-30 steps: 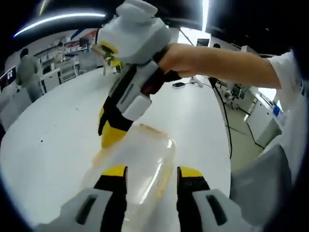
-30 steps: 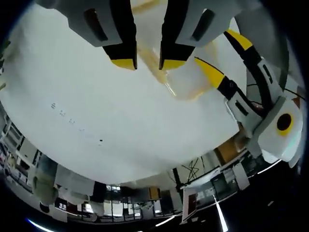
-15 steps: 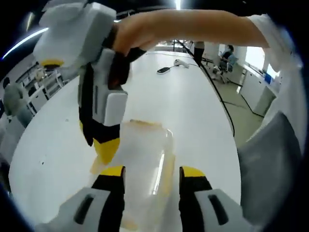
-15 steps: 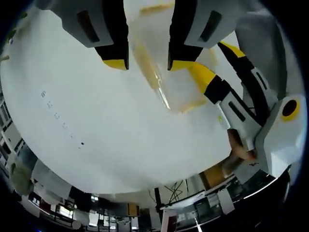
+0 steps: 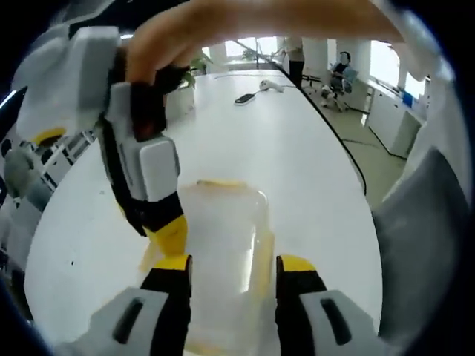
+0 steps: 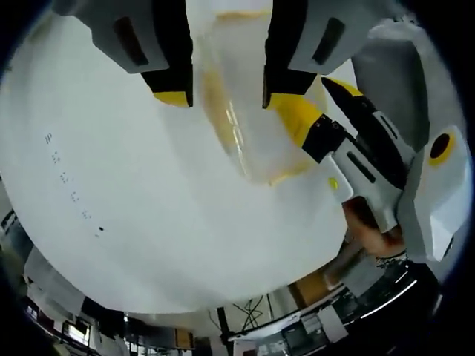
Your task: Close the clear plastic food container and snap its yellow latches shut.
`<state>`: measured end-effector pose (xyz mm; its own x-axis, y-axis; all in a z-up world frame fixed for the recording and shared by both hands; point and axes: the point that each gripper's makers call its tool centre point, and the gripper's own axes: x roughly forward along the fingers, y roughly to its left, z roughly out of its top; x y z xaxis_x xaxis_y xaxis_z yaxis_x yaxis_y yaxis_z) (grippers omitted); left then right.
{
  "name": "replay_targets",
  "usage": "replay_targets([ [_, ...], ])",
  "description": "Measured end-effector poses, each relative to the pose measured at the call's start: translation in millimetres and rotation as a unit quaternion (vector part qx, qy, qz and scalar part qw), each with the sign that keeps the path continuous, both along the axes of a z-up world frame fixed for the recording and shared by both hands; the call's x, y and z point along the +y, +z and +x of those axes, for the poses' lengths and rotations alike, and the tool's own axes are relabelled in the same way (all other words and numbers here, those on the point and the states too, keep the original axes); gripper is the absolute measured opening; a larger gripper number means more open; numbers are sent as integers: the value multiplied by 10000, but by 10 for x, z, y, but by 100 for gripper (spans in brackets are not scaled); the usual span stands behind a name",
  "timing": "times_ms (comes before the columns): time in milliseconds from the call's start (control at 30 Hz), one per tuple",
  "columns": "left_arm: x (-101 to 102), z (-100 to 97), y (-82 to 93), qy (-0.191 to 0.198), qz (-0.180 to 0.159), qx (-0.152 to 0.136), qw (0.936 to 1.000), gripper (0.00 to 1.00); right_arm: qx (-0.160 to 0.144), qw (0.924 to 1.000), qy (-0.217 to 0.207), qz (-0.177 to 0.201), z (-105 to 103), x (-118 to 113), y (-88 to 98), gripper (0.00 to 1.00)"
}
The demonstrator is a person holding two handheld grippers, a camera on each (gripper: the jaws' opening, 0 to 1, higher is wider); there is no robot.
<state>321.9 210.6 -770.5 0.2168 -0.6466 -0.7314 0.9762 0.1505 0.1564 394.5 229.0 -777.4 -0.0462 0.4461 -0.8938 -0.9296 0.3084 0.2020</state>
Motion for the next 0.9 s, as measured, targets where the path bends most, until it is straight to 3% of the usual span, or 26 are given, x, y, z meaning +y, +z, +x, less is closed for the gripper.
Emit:
replay_targets([
  [300,13,-9,-41,-142,203,-460,9986,39,461,9977,483,-105,-93,48,-19,27],
  [467,16,-23,-75,-238,337,-777,9961,40,632,9965,508,-185,-98,44,-41,28],
  [900,-35,10,-57,-211,226,-982,9947,40,654,9962,549,-174,-118,-2,-20,28],
])
